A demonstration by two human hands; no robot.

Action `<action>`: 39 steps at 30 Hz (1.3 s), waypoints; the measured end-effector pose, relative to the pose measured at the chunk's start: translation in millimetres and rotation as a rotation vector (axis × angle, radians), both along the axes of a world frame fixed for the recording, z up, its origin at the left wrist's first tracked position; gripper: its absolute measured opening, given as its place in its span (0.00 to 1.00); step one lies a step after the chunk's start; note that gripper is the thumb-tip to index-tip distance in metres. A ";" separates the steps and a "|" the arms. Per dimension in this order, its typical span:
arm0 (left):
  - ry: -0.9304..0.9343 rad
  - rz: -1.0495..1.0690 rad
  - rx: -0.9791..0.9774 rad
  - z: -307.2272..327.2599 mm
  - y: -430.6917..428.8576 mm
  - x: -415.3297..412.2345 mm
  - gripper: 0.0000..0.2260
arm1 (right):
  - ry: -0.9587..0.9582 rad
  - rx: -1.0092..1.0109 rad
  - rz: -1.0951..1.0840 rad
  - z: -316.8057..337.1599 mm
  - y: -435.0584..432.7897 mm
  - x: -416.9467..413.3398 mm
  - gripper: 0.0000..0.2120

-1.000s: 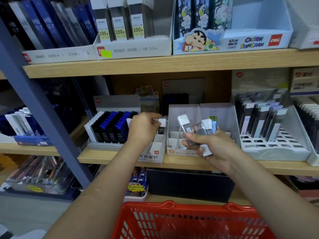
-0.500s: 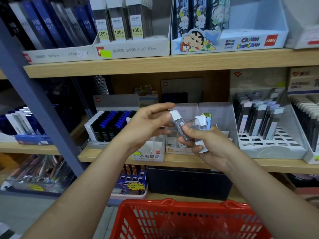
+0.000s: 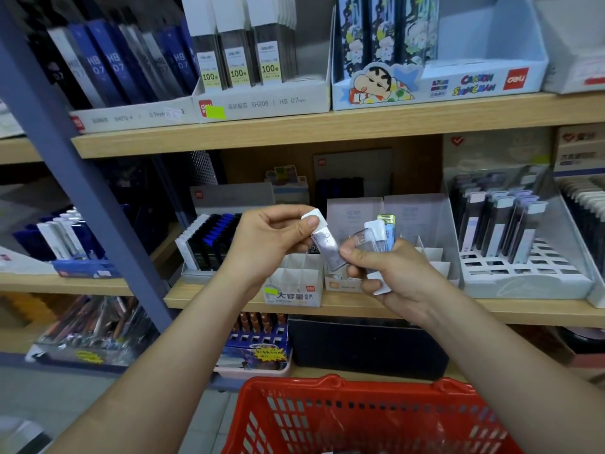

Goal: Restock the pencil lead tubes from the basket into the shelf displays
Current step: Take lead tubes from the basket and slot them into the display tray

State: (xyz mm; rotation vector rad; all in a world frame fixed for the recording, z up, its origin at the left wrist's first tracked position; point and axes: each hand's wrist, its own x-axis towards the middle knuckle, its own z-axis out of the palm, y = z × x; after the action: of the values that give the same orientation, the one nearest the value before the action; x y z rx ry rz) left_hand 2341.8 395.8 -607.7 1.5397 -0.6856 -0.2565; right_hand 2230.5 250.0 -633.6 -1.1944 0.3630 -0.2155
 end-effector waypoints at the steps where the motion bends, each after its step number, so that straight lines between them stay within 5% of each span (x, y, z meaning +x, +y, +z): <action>1: 0.011 -0.007 -0.003 0.4 -0.1 -0.4 0.07 | 0.000 0.003 0.000 -1.1 1.4 1.2 0.05; 12: -0.217 0.349 0.046 -11.2 -1.4 30.3 0.13 | -0.035 0.381 -0.031 -0.2 -14.5 -0.6 0.15; 24: -0.450 0.315 0.306 -28.4 -27.4 37.5 0.10 | 0.019 0.289 -0.118 -0.9 -16.7 -4.4 0.13; 35: -0.473 0.270 0.388 -31.5 -36.7 42.8 0.10 | 0.043 0.172 -0.114 -0.3 -20.9 -6.4 0.04; 39: -0.502 0.257 0.496 -39.4 -32.8 44.8 0.09 | 0.002 0.213 -0.126 -1.2 -23.7 -3.7 0.08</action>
State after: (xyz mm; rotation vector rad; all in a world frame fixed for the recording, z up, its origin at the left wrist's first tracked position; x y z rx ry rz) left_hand 2386.6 363.0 -647.1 2.1829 -0.8406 0.1797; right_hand 2226.8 226.2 -634.9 -0.9632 0.4522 -0.2772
